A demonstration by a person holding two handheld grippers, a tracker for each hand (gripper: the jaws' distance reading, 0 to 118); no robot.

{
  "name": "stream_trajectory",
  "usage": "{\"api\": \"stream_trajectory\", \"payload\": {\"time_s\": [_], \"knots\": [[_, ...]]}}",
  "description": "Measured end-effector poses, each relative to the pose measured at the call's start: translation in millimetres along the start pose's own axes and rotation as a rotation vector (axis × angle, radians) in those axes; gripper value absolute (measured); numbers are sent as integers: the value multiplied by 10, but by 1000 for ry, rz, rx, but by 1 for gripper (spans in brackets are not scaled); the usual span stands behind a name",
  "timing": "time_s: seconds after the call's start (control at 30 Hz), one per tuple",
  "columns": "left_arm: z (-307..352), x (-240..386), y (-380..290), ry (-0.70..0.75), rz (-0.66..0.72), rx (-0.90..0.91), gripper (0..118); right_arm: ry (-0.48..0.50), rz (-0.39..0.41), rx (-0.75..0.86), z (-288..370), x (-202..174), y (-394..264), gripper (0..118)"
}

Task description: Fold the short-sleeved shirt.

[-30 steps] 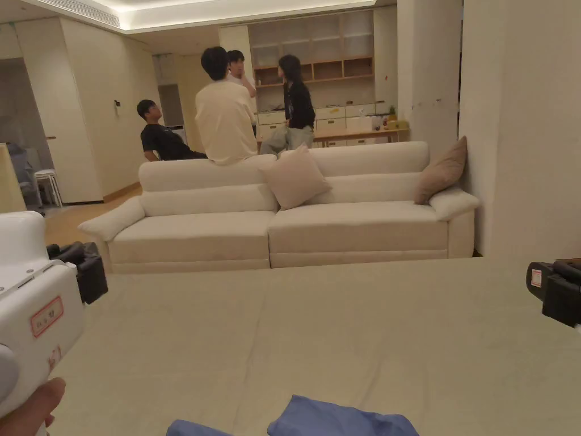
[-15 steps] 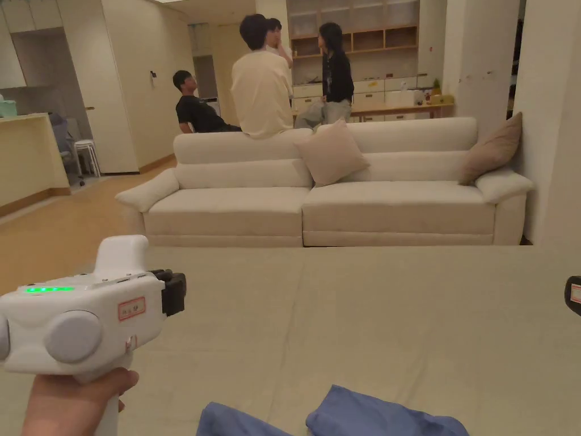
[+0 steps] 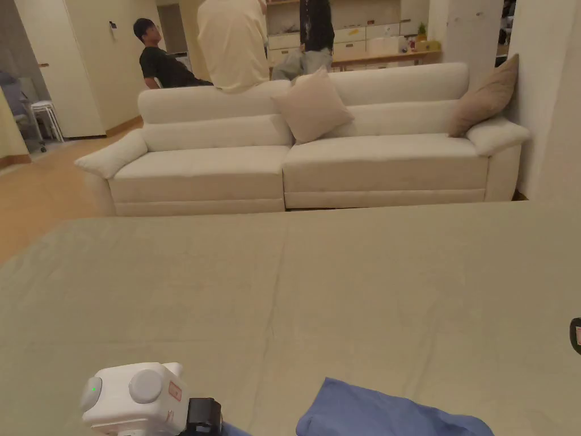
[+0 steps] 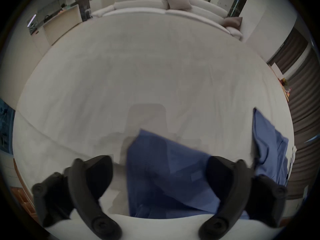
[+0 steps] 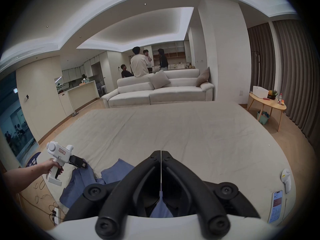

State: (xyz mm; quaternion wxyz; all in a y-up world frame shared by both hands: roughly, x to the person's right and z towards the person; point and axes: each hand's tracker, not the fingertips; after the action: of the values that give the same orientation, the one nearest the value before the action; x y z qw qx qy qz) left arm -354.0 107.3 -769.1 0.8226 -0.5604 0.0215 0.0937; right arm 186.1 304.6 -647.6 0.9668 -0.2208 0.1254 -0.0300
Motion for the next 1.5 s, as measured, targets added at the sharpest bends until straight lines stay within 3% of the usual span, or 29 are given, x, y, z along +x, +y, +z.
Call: {"api": "stream_trajectory", "payload": {"time_s": [0.07,0.1,0.13,0.2,0.23,0.27,0.4,0.53,0.63,0.67,0.7,0.73,0.77,0.8,0.83,0.93,0.97,1.03,1.07,1.1,1.13,1.17,1.2,1.23,1.27,1.3,1.4,1.5], "knots": [[-70,82,-109,48,-57,21,93,0,-5,-17,-83,13,-50,2],[60,70,-79,199,-156,248,89,-4,-5,-24,-114,19,-73,2],[122,74,-65,217,-182,295,78,-4,-9,-30,-129,25,-91,2],[223,111,-72,211,-226,304,39,2,-13,-40,-139,39,-146,2],[276,132,-83,207,-244,312,12,1,-12,-48,-146,37,-171,2],[278,166,-143,121,-192,225,3,1,-13,-53,-144,43,-208,2],[492,192,-303,18,-106,274,3,27,-72,-98,-142,152,-335,2],[1036,191,-534,-72,-63,465,3,0,-36,-121,-194,274,-414,2],[1516,219,-728,-136,-46,579,3,83,-15,-167,-431,423,-481,2],[1621,245,-841,-172,-20,508,3,128,-6,-201,-542,448,-494,4],[1725,269,-903,-155,-31,532,3,147,6,-225,-623,452,-508,9],[1837,319,-986,-153,-31,552,3,176,31,-252,-757,443,-532,40],[1929,362,-1071,-164,-31,549,3,213,47,-310,-917,419,-570,106],[1984,363,-1120,-178,-22,557,3,266,101,-289,-1015,385,-544,115],[2031,368,-1182,-201,-3,574,3,273,85,-320,-1177,348,-629,111],[2075,398,-1280,-191,-15,584,3,300,170,-474,-1667,112,-719,117],[2067,411,-1295,-178,-23,591,3,328,197,-500,-1801,77,-769,117],[2034,399,-1264,-170,-38,576,3,294,279,-591,-2134,-70,-903,114],[2022,403,-1262,-159,-29,569,3,278,304,-643,-2274,-106,-978,107],[2008,391,-1257,-163,-29,564,3,258,312,-695,-2360,-114,-1037,93],[1986,367,-1242,-162,-25,558,3,208,306,-760,-2430,-136,-1114,64],[1963,339,-1227,-160,-25,551,3,132,320,-763,-2420,-168,-1169,45],[1947,337,-1229,-152,-25,547,3,188,306,-649,-2302,-155,-1094,35],[1937,325,-1237,-146,-26,545,3,217,216,-644,-2208,-86,-1043,2],[1925,312,-1239,-138,-30,545,3,229,167,-605,-2099,-63,-1033,2],[1918,300,-1240,-129,-28,547,3,182,163,-536,-1968,-51,-1006,2],[1992,285,-1261,-136,9,552,3,169,135,-403,-1445,-26,-829,2],[2308,326,-1282,-130,30,627,3,136,31,-160,-736,42,-436,2]]}}
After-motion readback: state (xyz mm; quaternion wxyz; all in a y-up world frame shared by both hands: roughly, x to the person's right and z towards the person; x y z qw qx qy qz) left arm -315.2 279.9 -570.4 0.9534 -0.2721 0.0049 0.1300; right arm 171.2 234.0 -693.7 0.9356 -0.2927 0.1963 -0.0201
